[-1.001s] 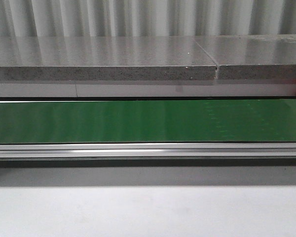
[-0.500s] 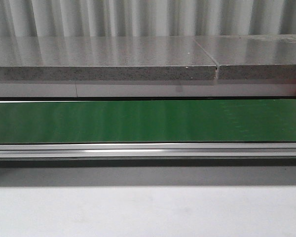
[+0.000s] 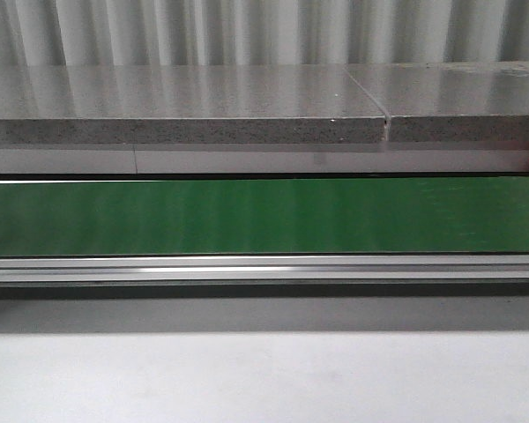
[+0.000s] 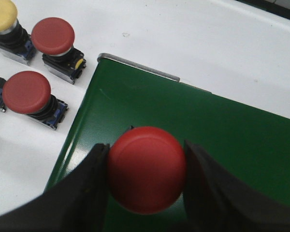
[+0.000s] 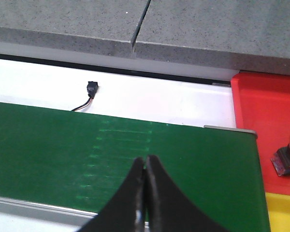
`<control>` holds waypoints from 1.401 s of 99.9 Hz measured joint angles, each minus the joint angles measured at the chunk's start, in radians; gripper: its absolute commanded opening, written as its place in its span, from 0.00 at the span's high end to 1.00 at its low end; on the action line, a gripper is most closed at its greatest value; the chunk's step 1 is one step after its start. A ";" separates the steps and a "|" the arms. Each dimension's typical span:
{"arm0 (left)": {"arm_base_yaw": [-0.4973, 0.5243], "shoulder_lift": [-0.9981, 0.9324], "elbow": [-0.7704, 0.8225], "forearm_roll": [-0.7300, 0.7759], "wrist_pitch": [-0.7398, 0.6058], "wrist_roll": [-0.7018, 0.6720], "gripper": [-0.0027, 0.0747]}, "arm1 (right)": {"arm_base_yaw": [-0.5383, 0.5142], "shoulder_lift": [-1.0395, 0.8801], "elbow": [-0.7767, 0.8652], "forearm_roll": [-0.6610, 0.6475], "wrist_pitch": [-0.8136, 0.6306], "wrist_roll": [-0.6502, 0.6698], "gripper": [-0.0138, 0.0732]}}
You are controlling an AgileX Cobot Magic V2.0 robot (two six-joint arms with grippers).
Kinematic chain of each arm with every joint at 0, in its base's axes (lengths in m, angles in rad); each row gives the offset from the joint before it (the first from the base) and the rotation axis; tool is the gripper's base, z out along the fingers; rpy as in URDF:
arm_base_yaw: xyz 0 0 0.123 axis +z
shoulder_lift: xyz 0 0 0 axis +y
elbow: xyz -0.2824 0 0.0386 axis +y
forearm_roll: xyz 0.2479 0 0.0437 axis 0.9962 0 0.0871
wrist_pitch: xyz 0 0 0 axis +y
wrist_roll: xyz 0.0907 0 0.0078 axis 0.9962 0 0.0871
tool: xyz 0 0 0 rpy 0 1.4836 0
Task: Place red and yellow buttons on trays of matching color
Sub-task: 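Carry the red button onto the start of the belt, release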
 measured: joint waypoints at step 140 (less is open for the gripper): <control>-0.002 -0.138 -0.038 -0.045 0.115 0.198 0.18 | 0.000 0.000 0.000 0.000 0.000 0.000 0.92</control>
